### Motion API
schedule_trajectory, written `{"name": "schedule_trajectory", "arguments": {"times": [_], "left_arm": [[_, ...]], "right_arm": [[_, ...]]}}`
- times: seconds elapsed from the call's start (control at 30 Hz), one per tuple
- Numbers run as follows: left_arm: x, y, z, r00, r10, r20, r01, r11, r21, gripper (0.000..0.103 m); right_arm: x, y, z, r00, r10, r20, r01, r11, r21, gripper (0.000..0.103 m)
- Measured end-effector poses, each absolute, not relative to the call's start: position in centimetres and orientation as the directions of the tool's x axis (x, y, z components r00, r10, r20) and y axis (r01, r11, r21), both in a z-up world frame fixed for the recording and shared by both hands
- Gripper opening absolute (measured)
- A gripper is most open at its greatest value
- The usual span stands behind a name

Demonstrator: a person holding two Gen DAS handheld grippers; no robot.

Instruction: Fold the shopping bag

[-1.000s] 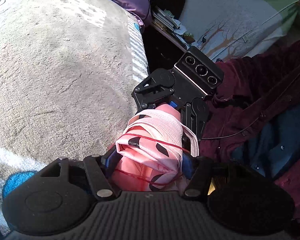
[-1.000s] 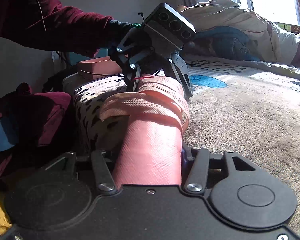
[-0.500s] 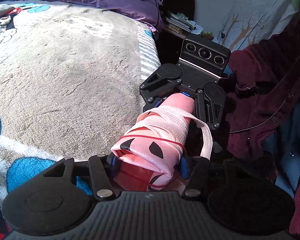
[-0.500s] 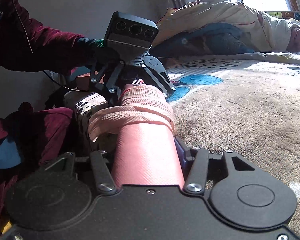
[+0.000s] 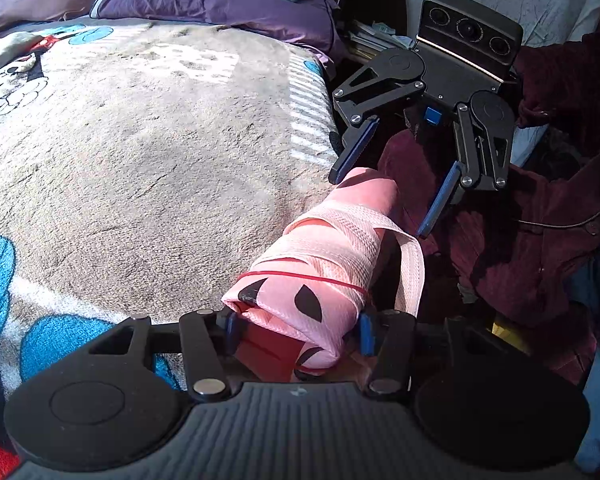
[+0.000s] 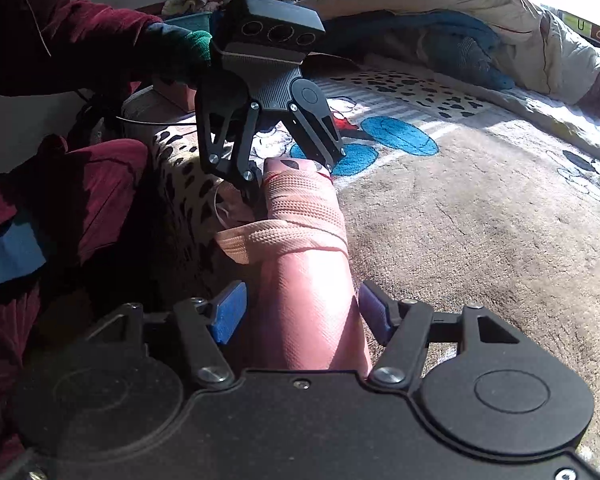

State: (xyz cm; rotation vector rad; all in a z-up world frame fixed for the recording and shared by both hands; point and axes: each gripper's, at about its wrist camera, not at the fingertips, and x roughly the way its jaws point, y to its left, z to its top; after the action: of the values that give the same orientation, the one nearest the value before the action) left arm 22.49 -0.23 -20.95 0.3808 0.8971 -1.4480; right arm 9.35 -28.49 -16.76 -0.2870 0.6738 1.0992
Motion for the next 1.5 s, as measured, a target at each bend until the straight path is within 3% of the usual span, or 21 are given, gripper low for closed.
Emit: {"name": "schedule_trajectory", "arguments": {"times": [0.07, 0.43, 0.7, 0.77, 0.93, 1.23, 1.37, 1.5], "left_arm": [[22.2, -0.4, -20.8, -0.109, -0.681, -0.725, 0.952, 0.138, -0.272, 0.052], [20.8, -1.7, -20.1, -0.071, -0.629, -0.774, 0.975, 0.121, -0.188, 0.052], [20.0, -2.0, -19.6, -0.058, -0.627, -0.777, 0.979, 0.115, -0.166, 0.052], [19.4, -2.3, -19.0, -0.05, -0.613, -0.788, 0.984, 0.103, -0.143, 0.051], [17.8, -3.2, -17.5, -0.028, -0.58, -0.814, 0.994, 0.074, -0.087, 0.049], [13.0, -5.1, -13.3, 0.093, -0.45, -0.888, 0.99, -0.057, 0.133, 0.048], [10.6, -5.4, -10.4, 0.211, -0.408, -0.888, 0.955, -0.11, 0.277, 0.049], [9.0, -5.1, -6.6, 0.256, -0.4, -0.88, 0.933, -0.136, 0.333, 0.049]], "right_arm": [[10.3, -27.1, -17.1, 0.249, 0.708, -0.661, -0.901, 0.42, 0.111, 0.075], [15.4, -19.3, -18.7, 0.061, 0.587, -0.807, -0.946, 0.292, 0.14, 0.075], [14.0, -18.1, -18.8, 0.135, 0.539, -0.831, -0.955, 0.294, 0.036, 0.066], [13.4, -18.0, -18.7, 0.165, 0.53, -0.832, -0.954, 0.299, 0.002, 0.057], [11.9, -18.6, -17.9, 0.215, 0.546, -0.81, -0.949, 0.313, -0.041, 0.044], [7.7, -19.1, -15.0, 0.342, 0.595, -0.728, -0.933, 0.309, -0.186, 0.043], [7.0, -19.4, -12.5, 0.395, 0.635, -0.664, -0.915, 0.337, -0.222, 0.043], [5.7, -20.0, -9.8, 0.448, 0.693, -0.565, -0.893, 0.37, -0.254, 0.042]]}}
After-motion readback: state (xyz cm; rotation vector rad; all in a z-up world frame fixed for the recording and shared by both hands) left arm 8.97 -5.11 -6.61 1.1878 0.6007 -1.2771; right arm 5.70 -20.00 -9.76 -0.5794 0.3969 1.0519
